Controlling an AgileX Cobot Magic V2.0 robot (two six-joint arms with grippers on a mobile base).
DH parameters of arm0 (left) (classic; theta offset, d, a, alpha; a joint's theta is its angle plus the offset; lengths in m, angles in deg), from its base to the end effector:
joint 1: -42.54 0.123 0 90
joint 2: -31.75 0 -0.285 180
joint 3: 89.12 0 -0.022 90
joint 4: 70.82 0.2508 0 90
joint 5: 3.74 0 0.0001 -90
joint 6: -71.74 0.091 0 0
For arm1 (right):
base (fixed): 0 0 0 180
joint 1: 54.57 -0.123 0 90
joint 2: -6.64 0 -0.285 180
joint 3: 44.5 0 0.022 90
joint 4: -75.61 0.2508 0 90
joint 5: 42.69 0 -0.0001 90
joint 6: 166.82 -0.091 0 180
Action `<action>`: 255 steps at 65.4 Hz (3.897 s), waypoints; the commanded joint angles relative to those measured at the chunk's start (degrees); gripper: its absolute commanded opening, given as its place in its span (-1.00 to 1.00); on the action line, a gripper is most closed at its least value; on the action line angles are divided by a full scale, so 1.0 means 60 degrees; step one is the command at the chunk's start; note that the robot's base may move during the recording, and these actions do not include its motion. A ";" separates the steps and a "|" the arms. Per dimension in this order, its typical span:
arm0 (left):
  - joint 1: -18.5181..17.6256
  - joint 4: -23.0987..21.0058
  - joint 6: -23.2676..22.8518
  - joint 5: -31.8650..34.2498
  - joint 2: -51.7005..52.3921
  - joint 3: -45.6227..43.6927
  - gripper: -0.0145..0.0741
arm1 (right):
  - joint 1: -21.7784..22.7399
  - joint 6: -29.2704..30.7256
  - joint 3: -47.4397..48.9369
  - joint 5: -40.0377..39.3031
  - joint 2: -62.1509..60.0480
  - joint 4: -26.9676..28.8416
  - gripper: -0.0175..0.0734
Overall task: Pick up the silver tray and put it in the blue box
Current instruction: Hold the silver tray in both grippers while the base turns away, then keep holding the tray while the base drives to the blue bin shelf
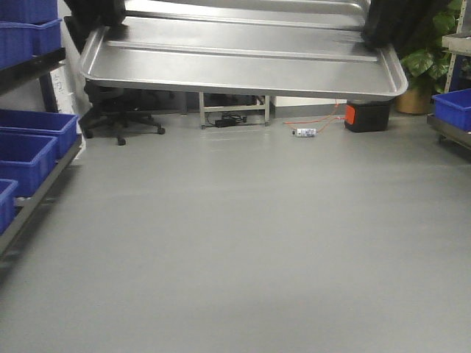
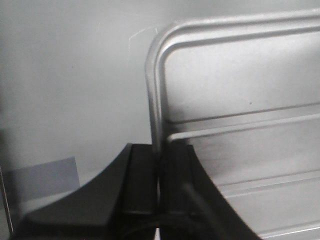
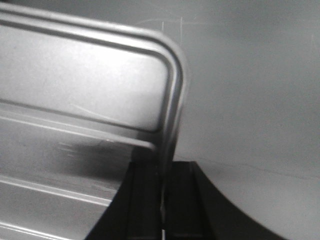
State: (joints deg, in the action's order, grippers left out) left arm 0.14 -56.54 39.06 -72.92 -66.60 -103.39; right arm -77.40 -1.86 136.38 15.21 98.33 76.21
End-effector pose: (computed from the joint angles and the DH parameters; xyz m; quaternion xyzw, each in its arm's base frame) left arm 0.2572 -0.2065 0.3740 0.0978 0.9605 -0.0421 0.2570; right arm 0.2823 0.1197 0.3485 -0.0639 0.9608 0.0923 0.2535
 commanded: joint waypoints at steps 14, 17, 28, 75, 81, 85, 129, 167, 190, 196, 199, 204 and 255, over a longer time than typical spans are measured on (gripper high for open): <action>-0.0030 0.0323 0.0346 -0.0126 0.0368 -0.0206 -0.89 | 0.0051 0.0172 0.0381 -0.0551 -0.0392 -0.0395 -0.49; -0.0030 0.0323 0.0346 -0.0126 0.0368 -0.0206 -0.89 | 0.0051 0.0172 0.0381 -0.0551 -0.0392 -0.0395 -0.49; -0.0030 0.0323 0.0346 -0.0126 0.0368 -0.0206 -0.89 | 0.0051 0.0172 0.0381 -0.0551 -0.0392 -0.0395 -0.49; -0.0030 0.0301 0.0346 -0.0109 0.0368 -0.0206 -0.89 | 0.0051 0.0172 0.0381 -0.0572 -0.0376 -0.0395 -0.49; -0.0030 0.0301 0.0346 -0.0109 0.0368 -0.0206 -0.89 | 0.0051 0.0172 0.0381 -0.0572 -0.0379 -0.0395 -0.49; -0.0030 0.0294 0.0346 -0.0109 0.0368 -0.0206 -0.89 | 0.0051 0.0172 0.0381 -0.0572 -0.0379 -0.0395 -0.49; -0.0048 0.0120 0.0346 -0.0109 0.0368 -0.0206 -0.89 | 0.0051 0.0172 0.0381 -0.0572 -0.0379 -0.0395 -0.49; -0.0048 0.0120 0.0346 -0.0109 0.0368 -0.0206 -0.89 | 0.0051 0.0172 0.0381 -0.0572 -0.0379 -0.0395 -0.49; -0.0048 0.0099 0.0346 -0.0109 0.0368 -0.0206 -0.89 | 0.0051 0.0172 0.0381 -0.0572 -0.0379 -0.0395 -0.49; -0.0048 0.0099 0.0346 -0.0109 0.0368 -0.0206 -0.89 | 0.0051 0.0172 0.0381 -0.0572 -0.0379 -0.0395 -0.49; -0.0048 0.0099 0.0346 -0.0109 0.0368 -0.0206 -0.89 | 0.0051 0.0172 0.0381 -0.0581 -0.0379 -0.0395 -0.49; -0.0048 0.0099 0.0346 -0.0109 0.0368 -0.0206 -0.89 | 0.0051 0.0172 0.0381 -0.0581 -0.0379 -0.0395 -0.49; -0.0048 0.0099 0.0346 -0.0109 0.0368 -0.0206 -0.91 | 0.0051 0.0172 0.0381 -0.0581 -0.0379 -0.0395 -0.49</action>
State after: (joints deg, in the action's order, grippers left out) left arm 0.14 -57.48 38.97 -72.82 -66.66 -103.29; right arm -77.29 -1.86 136.38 15.21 98.33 75.61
